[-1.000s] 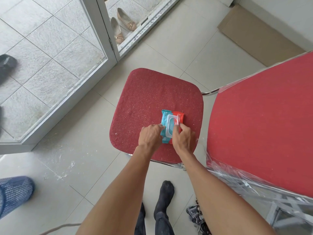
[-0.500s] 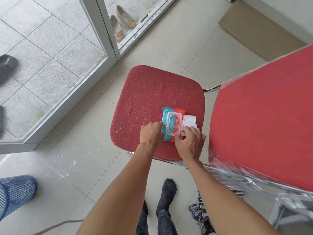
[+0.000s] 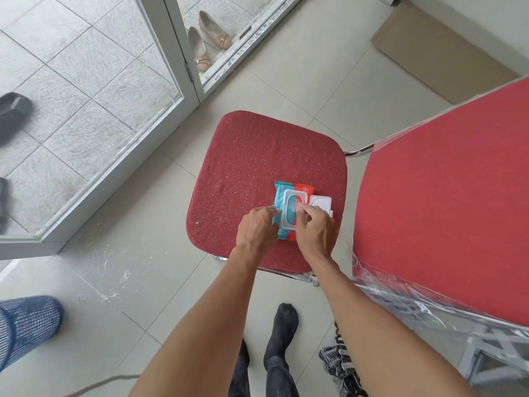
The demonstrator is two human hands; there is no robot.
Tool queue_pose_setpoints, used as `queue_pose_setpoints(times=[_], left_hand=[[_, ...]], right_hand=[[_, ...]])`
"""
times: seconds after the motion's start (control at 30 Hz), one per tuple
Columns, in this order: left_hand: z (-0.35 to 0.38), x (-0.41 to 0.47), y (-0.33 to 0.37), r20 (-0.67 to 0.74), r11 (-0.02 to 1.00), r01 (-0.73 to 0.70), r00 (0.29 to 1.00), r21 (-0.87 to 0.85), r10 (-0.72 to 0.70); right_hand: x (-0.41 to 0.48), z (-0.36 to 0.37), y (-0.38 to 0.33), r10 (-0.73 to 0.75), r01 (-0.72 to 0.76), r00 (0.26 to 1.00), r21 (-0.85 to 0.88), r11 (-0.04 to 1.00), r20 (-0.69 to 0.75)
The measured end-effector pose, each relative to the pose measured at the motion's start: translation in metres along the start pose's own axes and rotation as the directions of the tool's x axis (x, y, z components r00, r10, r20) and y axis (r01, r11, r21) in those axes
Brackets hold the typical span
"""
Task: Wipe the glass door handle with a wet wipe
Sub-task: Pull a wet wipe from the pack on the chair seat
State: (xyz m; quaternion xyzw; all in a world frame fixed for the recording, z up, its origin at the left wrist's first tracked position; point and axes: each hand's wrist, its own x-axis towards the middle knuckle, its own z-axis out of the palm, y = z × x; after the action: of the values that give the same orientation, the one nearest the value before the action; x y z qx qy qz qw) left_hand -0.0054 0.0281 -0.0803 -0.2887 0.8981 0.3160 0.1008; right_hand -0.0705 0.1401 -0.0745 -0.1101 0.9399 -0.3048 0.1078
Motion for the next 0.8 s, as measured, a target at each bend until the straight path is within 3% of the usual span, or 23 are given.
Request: queue_pose_setpoints(times=[0.3,0.4,0.6,0.8], left_hand=[[-0.002,0.002,0.012,-0.082,0.982,-0.158,0.982,0.108,0.168],[-0.002,0.003,0.018,-0.022,0.962,-0.245,0.968,0.123,0.25],[0.0,0.004,0.023,0.027,0.973,-0.193,0.981,0.127,0.191],[0.0,0.005,0.027,0.034,0.983,-0.161,0.987,0.085,0.159]], right_hand=[[0.004,0.0,-0.012,0.077,-0.077,0.997,0.054,0.996,-0.012],[0.008,0.005,-0.009,0.098,-0.097,0.995,0.107,0.989,-0.004],[0.015,0.012,-0.007,0.106,-0.105,0.994,0.05,0.993,-0.003],[0.0,0.013,-0.005,0.099,-0.094,0.995,0.167,0.981,-0.02]])
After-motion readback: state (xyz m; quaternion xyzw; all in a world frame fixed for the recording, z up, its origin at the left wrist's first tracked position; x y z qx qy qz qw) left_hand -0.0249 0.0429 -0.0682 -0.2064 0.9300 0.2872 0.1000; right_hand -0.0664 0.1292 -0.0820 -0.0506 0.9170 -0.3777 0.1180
